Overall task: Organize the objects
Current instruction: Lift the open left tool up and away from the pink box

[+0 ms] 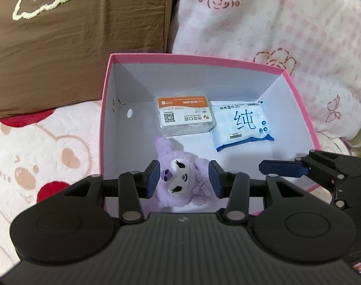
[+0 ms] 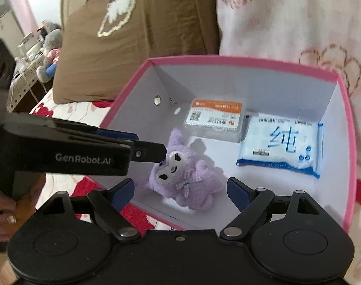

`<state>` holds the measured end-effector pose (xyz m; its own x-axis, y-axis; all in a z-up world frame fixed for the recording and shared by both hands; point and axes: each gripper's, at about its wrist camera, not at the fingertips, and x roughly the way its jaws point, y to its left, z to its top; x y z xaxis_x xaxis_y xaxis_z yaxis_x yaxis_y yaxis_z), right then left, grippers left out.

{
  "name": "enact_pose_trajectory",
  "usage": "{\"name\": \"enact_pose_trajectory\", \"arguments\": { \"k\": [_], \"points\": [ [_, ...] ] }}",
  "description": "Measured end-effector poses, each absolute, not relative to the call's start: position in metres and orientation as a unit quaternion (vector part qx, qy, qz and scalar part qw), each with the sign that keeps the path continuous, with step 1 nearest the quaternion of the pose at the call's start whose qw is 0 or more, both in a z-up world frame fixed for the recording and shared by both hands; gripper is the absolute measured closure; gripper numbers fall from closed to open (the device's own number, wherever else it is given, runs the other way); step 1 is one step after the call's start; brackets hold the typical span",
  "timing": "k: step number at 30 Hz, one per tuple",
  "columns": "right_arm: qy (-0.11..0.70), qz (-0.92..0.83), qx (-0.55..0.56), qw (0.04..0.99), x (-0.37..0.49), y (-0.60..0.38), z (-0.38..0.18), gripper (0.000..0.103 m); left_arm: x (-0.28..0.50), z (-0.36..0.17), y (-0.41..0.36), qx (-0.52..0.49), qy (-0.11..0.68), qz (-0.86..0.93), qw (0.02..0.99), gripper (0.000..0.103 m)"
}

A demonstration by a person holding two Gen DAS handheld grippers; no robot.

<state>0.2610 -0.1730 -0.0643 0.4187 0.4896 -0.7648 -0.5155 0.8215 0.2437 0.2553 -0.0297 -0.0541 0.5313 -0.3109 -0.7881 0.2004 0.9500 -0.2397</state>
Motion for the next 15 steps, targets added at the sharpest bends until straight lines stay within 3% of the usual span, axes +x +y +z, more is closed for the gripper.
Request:
{"name": "enact_pose_trajectory", "arguments": {
  "k": [7, 15],
  "points": [
    [0.412, 0.312, -0.060, 0.854, 0.241, -0.175, -0.041, 0.015, 0.237, -0.028, -0.030, -0.055, 0.454, -0.141, 0.878, 0.056],
    [0.368, 0.325, -0.104, 0.865, 0.214, -0.181, -0.003, 0.015, 0.211, -0.001, -0.037, -0.044, 0.459, -0.134, 0.877, 0.041]
  ]
}}
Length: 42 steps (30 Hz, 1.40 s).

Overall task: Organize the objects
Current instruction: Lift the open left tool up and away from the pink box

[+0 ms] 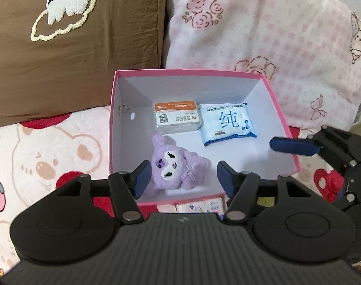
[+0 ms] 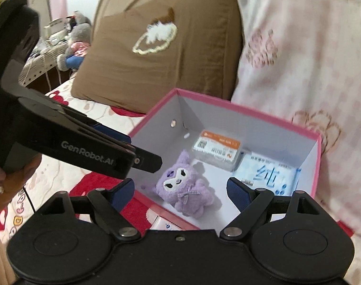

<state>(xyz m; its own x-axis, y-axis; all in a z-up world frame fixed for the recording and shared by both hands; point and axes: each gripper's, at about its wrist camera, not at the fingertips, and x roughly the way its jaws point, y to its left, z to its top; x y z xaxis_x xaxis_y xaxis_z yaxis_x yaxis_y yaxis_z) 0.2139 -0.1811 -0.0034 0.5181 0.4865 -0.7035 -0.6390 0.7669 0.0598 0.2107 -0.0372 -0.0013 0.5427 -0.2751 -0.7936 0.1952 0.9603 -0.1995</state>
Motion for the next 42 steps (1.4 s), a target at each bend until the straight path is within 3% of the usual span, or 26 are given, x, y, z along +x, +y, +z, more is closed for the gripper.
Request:
{"name": "enact_pose_trajectory", "arguments": {
  "k": [7, 10, 23, 29, 42],
  "points": [
    [0.336, 0.326, -0.137, 0.873, 0.189, -0.189, 0.027, 0.013, 0.182, 0.024, -0.036, -0.045, 0.448, -0.137, 0.883, 0.032],
    [0.326, 0.321, -0.149, 0.877, 0.181, -0.195, 0.032, 0.005, 0.171, 0.029, -0.035, -0.051, 0.448, -0.141, 0.882, 0.026],
    [0.274, 0.327, -0.153, 0.892, 0.141, -0.221, 0.049, 0.005, 0.133, 0.043, -0.044, -0.053, 0.443, -0.148, 0.883, 0.005],
    [0.237, 0.340, -0.159, 0.896, 0.117, -0.235, 0.056, 0.005, 0.116, 0.053, -0.048, -0.068, 0.430, -0.157, 0.887, 0.003],
    [0.318, 0.323, -0.152, 0.878, 0.106, -0.267, 0.049, 0.005, 0.090, 0.033, -0.069, -0.059, 0.476, -0.184, 0.858, 0.003]
  ]
}}
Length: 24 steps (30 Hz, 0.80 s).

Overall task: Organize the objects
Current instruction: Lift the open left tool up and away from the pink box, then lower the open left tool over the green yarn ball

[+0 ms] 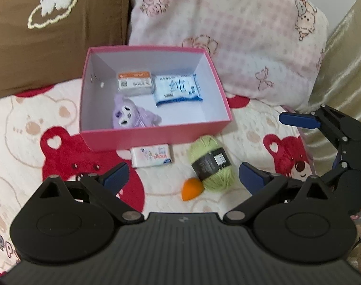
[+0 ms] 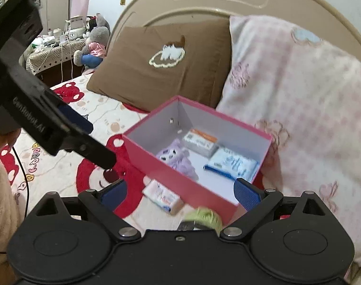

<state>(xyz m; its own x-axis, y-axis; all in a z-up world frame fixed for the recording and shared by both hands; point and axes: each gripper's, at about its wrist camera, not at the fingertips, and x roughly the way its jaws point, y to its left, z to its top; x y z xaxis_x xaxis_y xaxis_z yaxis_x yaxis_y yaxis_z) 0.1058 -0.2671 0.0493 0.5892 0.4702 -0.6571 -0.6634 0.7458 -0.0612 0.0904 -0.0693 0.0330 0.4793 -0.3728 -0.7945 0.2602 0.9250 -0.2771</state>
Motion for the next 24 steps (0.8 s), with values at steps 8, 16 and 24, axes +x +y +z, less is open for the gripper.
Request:
{"name": "enact_pose_trajectory", "arguments": {
  "k": [8, 16, 24],
  "points": [
    [0.358, 0.318, -0.129, 0.868, 0.104, -0.282, 0.031, 0.005, 0.090, 0.013, -0.083, -0.059, 0.495, -0.184, 0.847, 0.003],
    [0.370, 0.310, -0.121, 0.867, 0.103, -0.291, 0.018, 0.005, 0.091, 0.001, -0.095, -0.052, 0.510, -0.194, 0.836, 0.003],
    [0.376, 0.310, -0.117, 0.865, 0.102, -0.298, 0.004, 0.006, 0.091, -0.007, -0.104, -0.046, 0.506, -0.192, 0.840, 0.003]
  ]
}}
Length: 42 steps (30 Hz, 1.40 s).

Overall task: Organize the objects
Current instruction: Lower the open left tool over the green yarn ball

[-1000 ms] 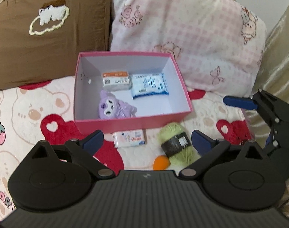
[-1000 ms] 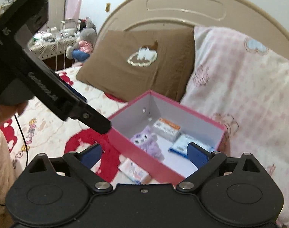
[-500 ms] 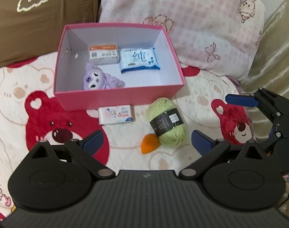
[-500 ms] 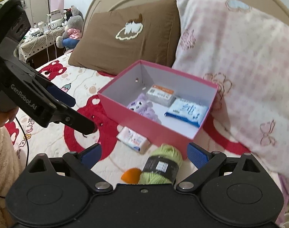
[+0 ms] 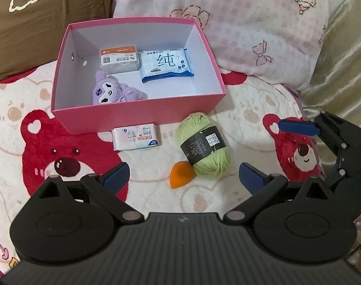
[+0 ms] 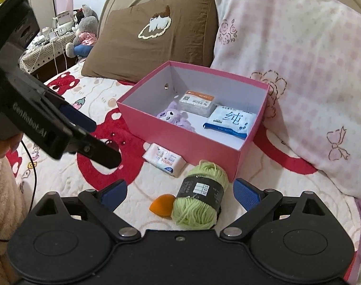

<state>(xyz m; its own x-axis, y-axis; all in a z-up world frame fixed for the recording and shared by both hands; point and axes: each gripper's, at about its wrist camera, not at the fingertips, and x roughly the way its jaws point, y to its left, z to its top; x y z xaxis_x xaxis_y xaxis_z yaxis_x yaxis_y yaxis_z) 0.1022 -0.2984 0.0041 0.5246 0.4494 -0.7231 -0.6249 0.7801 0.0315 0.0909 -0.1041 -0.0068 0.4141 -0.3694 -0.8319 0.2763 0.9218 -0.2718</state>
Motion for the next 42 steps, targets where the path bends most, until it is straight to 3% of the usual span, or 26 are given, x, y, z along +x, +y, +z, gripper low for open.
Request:
{"name": "enact_pose_trajectory", "arguments": {
  "k": [6, 14, 24, 42],
  "points": [
    [0.367, 0.288, -0.131, 0.875, 0.101, -0.302, -0.015, 0.006, 0.093, -0.027, -0.106, -0.055, 0.512, -0.202, 0.833, 0.003],
    [0.389, 0.299, -0.108, 0.865, 0.105, -0.302, -0.044, 0.016, 0.097, -0.058, -0.108, -0.078, 0.523, -0.209, 0.823, 0.004],
    [0.403, 0.299, -0.106, 0.859, 0.124, -0.292, -0.070, 0.016, 0.111, -0.099, -0.108, -0.091, 0.514, -0.193, 0.831, 0.005],
    [0.416, 0.308, -0.119, 0.847, 0.149, -0.290, -0.098, 0.016, 0.132, -0.111, -0.123, -0.165, 0.478, -0.235, 0.830, 0.005]
  ]
}}
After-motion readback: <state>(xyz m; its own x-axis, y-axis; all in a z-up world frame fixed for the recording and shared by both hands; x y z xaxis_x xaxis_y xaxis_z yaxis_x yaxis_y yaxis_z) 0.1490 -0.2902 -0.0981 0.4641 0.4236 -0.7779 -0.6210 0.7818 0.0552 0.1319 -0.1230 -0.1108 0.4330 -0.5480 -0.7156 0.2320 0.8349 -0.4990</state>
